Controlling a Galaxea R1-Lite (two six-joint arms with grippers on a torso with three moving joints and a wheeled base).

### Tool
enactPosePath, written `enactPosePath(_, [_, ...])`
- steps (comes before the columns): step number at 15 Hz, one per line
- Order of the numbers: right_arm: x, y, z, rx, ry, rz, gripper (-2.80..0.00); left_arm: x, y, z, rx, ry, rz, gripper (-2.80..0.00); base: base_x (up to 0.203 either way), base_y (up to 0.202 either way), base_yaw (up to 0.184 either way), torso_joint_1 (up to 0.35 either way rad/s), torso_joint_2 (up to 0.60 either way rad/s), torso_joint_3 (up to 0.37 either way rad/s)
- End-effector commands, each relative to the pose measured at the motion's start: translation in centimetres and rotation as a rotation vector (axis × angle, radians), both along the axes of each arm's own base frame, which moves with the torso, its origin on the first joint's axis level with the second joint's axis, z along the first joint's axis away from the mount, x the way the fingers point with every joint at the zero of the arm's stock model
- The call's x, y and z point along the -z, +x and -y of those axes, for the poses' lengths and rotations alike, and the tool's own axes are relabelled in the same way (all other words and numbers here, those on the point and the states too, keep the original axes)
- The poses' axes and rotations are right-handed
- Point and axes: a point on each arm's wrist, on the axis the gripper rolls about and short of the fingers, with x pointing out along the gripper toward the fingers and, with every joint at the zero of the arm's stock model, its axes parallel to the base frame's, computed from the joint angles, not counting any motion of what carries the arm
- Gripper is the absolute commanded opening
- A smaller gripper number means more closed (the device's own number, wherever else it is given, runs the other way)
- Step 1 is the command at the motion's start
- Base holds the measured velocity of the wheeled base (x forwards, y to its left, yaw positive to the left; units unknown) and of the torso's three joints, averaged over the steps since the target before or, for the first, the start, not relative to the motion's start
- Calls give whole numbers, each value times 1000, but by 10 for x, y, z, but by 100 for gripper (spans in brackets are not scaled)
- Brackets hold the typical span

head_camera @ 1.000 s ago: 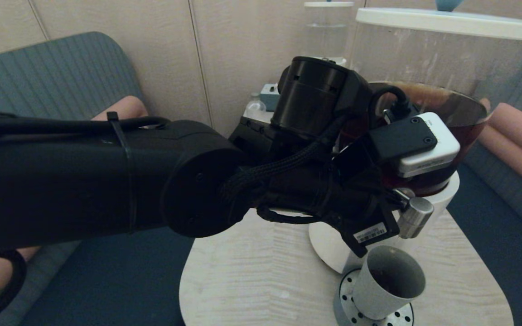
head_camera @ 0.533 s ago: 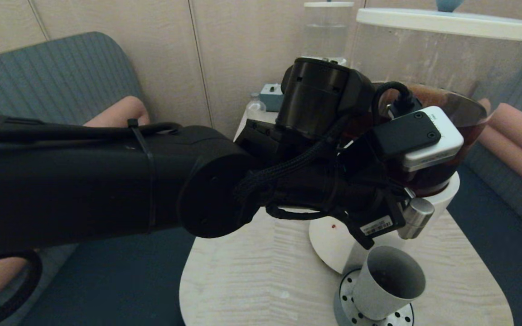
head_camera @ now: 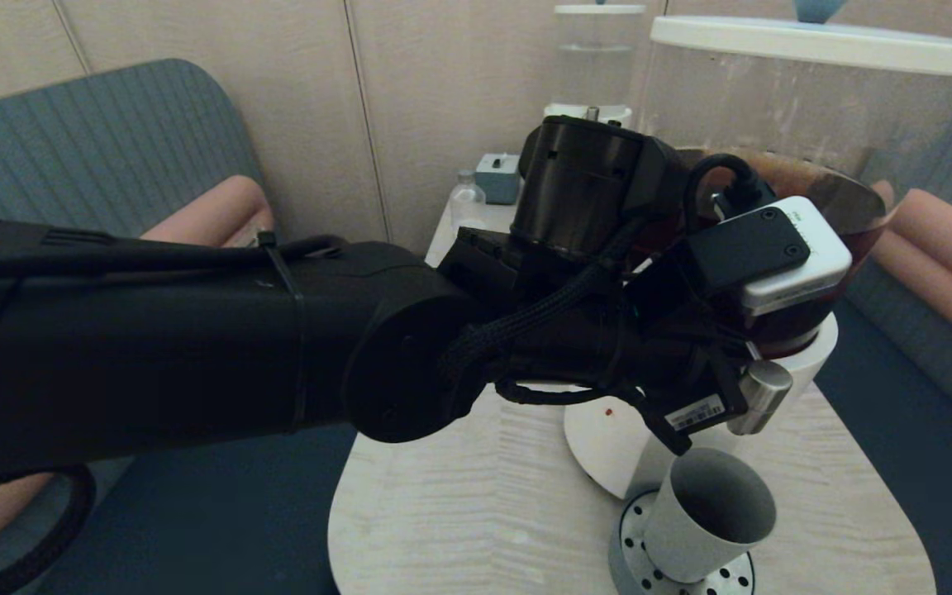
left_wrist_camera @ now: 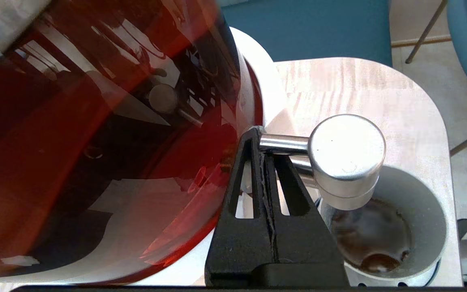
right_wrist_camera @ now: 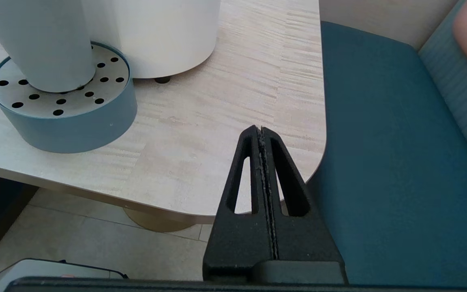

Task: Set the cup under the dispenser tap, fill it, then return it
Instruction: Turn off the faucet

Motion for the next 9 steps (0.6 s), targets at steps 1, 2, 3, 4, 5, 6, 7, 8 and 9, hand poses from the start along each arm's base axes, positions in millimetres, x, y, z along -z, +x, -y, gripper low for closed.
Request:
enactPosePath(1, [0, 0, 0, -2, -1, 6, -280, 3, 1, 1, 1, 8, -3, -280, 0, 0, 0, 0, 0, 0])
enactPosePath(2, [0, 0, 0, -2, -1, 5, -280, 3, 0, -1, 0, 11, -6, -280, 0, 0, 0, 0, 0, 0])
enactPosePath(3, [0, 0, 0, -2, -1, 4, -280, 3, -1, -3, -2, 14, -8, -280, 0, 0, 0, 0, 0, 0])
enactPosePath(4, [0, 0, 0, -2, -1, 6, -280, 1, -2, -5, -3, 16, -10, -280, 0, 0, 0, 0, 0, 0])
enactPosePath(5, [0, 0, 0, -2, -1, 6, -280, -1, -4, -8, -6, 17, -11, -280, 0, 0, 0, 0, 0, 0])
enactPosePath(6, [0, 0, 0, -1, -1, 6, -280, -4, -5, -11, -13, 13, -7, -280, 0, 0, 0, 0, 0, 0])
enactPosePath(7, [0, 0, 0, -1, -1, 4, -280, -9, -8, -16, -28, 4, -5, -280, 0, 0, 0, 0, 0, 0])
enactPosePath(8, [0, 0, 0, -1, -1, 5, -280, -16, -11, -23, -45, -8, -8, -280, 0, 0, 0, 0, 0, 0])
enactPosePath(9, [0, 0, 0, -1, -1, 5, -280, -23, -15, -32, -70, -20, -14, -280, 0, 0, 0, 0, 0, 0])
